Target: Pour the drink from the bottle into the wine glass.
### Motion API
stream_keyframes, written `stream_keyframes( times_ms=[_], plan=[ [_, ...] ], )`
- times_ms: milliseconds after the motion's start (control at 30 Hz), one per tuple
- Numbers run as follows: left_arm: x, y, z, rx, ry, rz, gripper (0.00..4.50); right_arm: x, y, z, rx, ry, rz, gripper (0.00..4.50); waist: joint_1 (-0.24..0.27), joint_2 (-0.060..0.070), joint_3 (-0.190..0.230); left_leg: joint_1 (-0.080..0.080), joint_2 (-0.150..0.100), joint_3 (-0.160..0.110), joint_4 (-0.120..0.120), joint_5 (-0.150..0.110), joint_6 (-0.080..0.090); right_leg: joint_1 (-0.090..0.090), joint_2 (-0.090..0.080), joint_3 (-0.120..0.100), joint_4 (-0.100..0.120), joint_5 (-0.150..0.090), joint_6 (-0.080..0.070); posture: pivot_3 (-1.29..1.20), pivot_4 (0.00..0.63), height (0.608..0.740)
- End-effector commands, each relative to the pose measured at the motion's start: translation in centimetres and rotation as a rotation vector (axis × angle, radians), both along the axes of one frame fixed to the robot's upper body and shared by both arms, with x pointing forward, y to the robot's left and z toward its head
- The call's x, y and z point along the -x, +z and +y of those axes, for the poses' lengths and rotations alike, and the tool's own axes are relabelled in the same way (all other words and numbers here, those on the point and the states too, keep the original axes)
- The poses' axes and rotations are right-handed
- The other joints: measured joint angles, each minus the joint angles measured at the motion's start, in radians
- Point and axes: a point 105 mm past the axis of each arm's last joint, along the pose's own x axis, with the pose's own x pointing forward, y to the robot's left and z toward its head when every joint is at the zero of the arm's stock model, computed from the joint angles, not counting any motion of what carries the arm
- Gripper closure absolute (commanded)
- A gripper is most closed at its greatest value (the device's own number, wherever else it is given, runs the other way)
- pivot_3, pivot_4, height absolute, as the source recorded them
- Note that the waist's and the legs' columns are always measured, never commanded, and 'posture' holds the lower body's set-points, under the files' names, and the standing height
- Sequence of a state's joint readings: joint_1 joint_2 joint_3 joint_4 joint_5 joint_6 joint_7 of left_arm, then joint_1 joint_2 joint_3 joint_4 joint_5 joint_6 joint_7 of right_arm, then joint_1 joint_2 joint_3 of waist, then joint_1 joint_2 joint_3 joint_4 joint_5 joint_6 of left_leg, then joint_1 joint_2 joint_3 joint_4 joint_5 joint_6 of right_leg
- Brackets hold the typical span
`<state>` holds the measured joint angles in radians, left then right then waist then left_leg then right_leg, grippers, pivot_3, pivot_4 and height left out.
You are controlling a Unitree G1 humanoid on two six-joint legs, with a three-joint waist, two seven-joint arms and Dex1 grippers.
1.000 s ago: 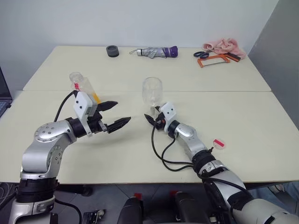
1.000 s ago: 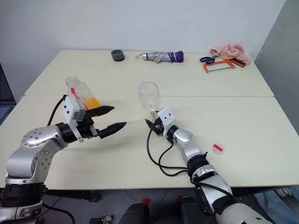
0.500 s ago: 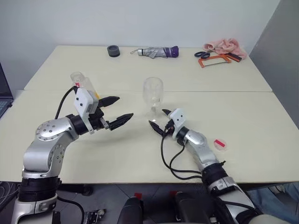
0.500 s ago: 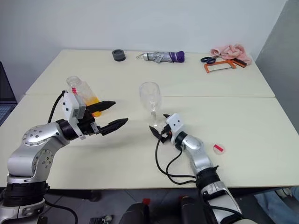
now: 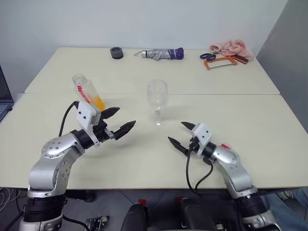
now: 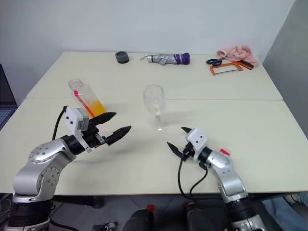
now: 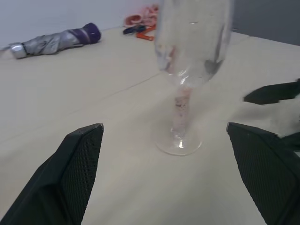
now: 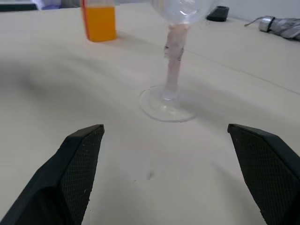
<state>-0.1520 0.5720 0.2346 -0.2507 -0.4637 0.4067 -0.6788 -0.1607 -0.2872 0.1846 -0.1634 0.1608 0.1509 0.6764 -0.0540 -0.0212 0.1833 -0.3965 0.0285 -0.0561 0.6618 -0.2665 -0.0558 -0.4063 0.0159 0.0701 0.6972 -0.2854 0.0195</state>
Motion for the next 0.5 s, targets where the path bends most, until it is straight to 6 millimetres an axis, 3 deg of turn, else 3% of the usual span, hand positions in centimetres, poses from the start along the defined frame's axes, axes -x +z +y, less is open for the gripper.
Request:
stream_keyframes(
  times_ms=[33,233,500],
  plan=[
    [-0.4,-1.1,2.7,-0.033,0.224,-0.046,0.0,2.5,2.9,0.5,-0.036,0.128,-0.028,0.01,0.0,0.0,0.0,0.0,0.0,0.0,0.0,0.0,0.0,0.0,0.0,0.0,0.0,0.0,0.0,0.0,0.15,0.74],
    [-0.8,-3.9,5.7,-0.037,0.508,-0.041,0.0,4.0,3.6,0.4,0.017,0.203,-0.023,0.01,0.007,-0.002,-0.001,0.0,-0.001,-0.001,0.001,0.0,0.0,0.001,0.0,-0.001,0.0,-0.001,0.002,0.0,0.15,0.74],
    [-2.0,-3.6,7.6,-0.032,0.612,-0.088,0.0,4.1,4.4,1.0,0.008,0.203,-0.05,0.01,0.013,-0.002,-0.001,0.0,-0.001,-0.001,0.001,0.0,0.0,0.001,0.0,-0.001,0.0,-0.001,0.001,0.0,0.15,0.74]
  ],
)
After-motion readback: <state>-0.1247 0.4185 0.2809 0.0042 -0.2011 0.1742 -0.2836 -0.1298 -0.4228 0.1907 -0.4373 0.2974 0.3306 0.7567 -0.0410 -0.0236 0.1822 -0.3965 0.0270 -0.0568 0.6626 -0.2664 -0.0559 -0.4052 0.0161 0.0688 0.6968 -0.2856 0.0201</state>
